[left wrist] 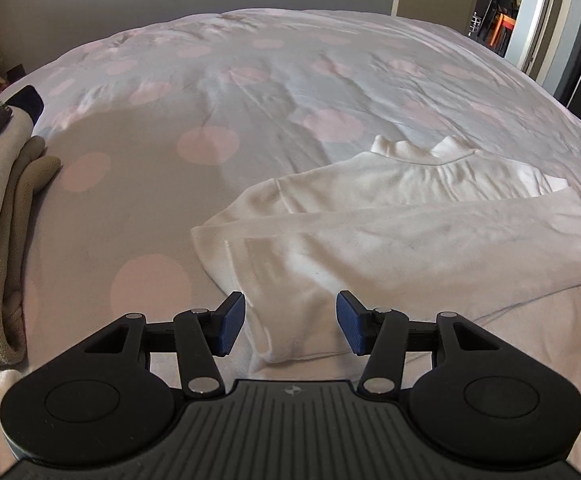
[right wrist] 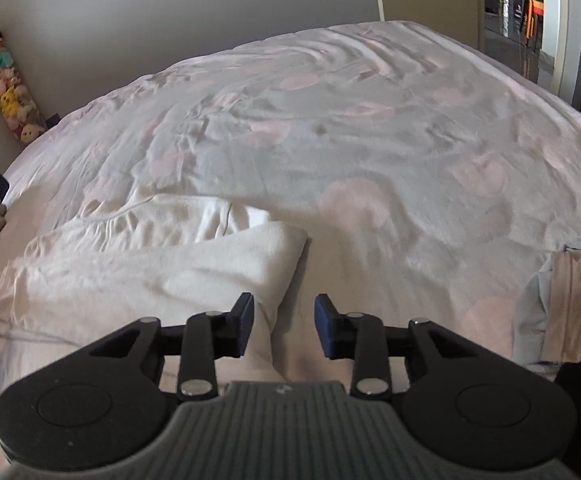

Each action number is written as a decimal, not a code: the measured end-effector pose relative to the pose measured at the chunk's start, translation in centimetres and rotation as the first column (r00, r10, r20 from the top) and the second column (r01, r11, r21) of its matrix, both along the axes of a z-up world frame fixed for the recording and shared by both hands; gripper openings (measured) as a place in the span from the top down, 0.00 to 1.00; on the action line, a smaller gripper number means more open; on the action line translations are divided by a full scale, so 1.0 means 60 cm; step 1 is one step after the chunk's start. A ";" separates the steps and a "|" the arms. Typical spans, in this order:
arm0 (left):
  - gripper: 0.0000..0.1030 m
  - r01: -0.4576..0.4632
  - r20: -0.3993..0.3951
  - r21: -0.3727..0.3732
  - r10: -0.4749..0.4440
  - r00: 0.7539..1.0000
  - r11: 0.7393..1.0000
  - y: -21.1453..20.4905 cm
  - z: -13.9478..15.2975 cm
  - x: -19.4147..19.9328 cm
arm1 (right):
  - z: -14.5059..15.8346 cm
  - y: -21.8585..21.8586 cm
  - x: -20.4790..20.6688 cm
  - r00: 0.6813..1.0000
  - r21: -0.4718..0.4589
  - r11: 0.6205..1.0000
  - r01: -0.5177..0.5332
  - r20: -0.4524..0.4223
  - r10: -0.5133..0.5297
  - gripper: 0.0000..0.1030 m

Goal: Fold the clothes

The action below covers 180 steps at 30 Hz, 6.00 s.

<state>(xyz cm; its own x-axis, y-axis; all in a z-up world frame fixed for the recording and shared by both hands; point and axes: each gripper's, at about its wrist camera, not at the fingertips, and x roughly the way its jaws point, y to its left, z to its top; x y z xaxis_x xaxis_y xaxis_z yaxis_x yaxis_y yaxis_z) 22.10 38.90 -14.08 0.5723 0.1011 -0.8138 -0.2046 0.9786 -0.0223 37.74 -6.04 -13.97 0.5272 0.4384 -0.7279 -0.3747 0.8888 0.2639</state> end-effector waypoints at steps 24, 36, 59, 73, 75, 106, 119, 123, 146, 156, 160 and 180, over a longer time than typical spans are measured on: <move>0.52 -0.077 0.023 -0.042 0.078 0.997 0.996 0.061 -0.052 0.001 | -0.071 0.040 0.113 0.995 -0.013 0.997 0.078 -0.057 -0.079 0.93; 0.53 -0.077 -0.014 -0.138 0.076 0.997 0.987 0.015 -0.005 -0.124 | -0.029 0.048 -0.013 0.999 -0.023 0.999 -0.039 -0.014 0.039 0.87; 0.53 0.337 -0.017 -0.111 -0.341 0.940 0.935 -0.150 0.101 -0.343 | 0.046 -0.035 -0.348 0.991 0.097 0.990 -0.102 -0.076 0.109 0.72; 0.52 0.718 -0.267 0.098 -0.677 0.686 0.689 -0.279 0.098 -0.434 | 0.021 -0.150 -0.536 0.994 0.291 0.953 0.086 -0.095 -0.061 0.63; 0.52 0.754 -0.324 0.119 -0.692 0.645 0.646 -0.293 0.088 -0.440 | 0.012 -0.160 -0.543 0.992 0.305 0.947 0.101 -0.105 -0.072 0.63; 0.91 0.947 -0.713 0.185 -0.628 0.312 0.261 -0.389 -0.015 -0.466 | 0.034 -0.117 -0.608 0.958 -0.083 0.961 -0.264 0.090 0.271 0.53; 0.97 0.791 -0.466 0.237 -0.648 0.602 0.565 -0.331 0.061 -0.453 | -0.046 -0.064 -0.625 0.739 -0.630 0.537 -0.560 -0.088 0.668 0.53; 0.97 0.730 -0.362 0.231 -0.640 0.678 0.643 -0.313 0.097 -0.447 | -0.089 -0.052 -0.647 0.650 -0.731 0.333 -0.595 -0.194 0.735 0.53; 0.97 0.550 -0.059 0.269 -0.557 0.829 0.790 -0.265 0.182 -0.473 | -0.061 -0.074 -0.650 0.706 -0.844 0.459 -0.277 0.145 0.693 0.89; 0.97 0.442 0.098 0.358 -0.504 0.858 0.823 -0.252 0.234 -0.522 | 0.078 -0.069 -0.645 0.690 -0.755 0.656 -0.005 0.472 0.549 0.89; 0.97 0.384 0.192 0.376 -0.476 0.858 0.843 -0.251 0.263 -0.551 | 0.117 -0.067 -0.671 0.654 -0.706 0.703 0.088 0.573 0.493 0.90; 1.00 0.234 0.387 0.366 -0.376 0.842 0.901 -0.217 0.338 -0.667 | 0.295 -0.140 -0.796 0.550 -0.527 0.798 0.291 0.775 0.311 1.00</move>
